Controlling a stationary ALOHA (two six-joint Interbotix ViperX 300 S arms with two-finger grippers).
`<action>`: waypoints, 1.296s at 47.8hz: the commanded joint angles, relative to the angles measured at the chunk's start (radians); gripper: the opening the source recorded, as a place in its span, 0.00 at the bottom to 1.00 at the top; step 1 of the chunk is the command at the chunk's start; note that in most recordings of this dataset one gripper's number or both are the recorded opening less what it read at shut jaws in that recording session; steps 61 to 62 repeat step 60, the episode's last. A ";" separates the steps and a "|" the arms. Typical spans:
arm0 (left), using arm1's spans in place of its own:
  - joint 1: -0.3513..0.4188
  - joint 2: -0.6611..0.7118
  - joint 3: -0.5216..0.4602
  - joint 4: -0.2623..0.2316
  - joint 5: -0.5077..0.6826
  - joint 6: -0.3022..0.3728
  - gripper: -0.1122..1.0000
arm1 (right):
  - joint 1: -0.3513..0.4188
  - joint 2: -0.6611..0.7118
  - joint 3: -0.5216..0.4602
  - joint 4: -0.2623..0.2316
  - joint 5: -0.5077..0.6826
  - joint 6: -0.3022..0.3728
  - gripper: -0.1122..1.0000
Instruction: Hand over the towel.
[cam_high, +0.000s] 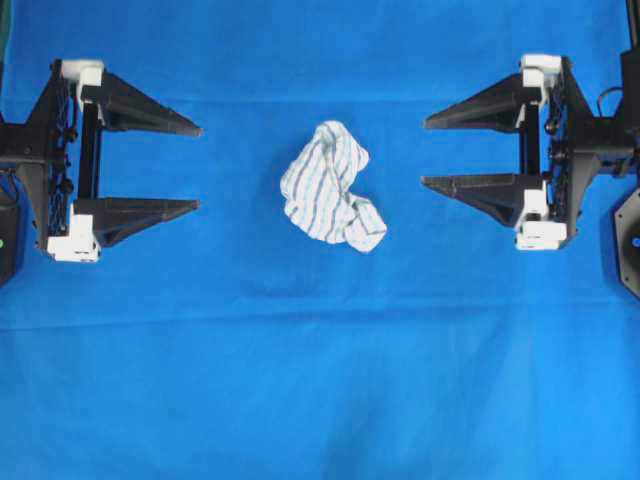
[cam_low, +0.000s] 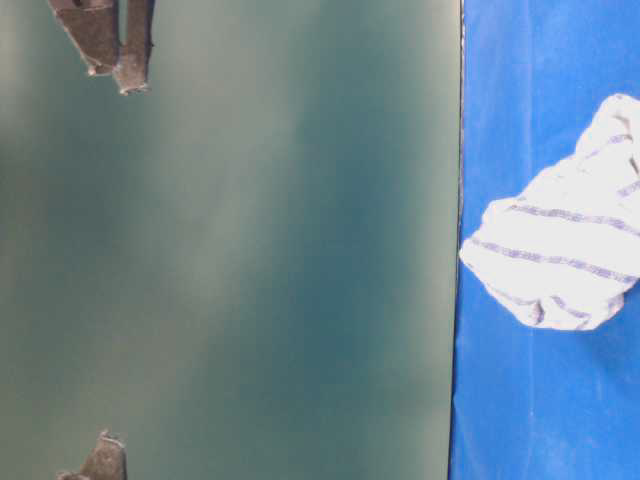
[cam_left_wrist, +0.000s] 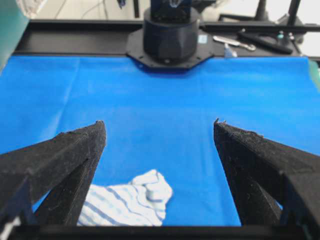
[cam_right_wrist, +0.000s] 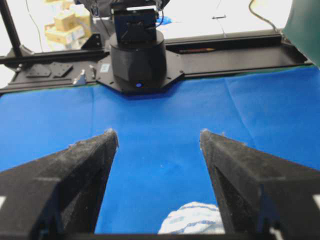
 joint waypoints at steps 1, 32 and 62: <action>0.002 -0.003 -0.012 -0.002 -0.011 0.000 0.92 | 0.002 -0.002 -0.012 -0.003 -0.015 -0.002 0.74; 0.003 -0.278 0.055 -0.002 0.239 0.000 0.92 | 0.002 -0.318 0.060 -0.002 0.270 0.005 0.73; 0.003 -0.741 0.410 -0.002 0.318 0.000 0.91 | 0.002 -0.761 0.443 0.000 0.288 0.008 0.73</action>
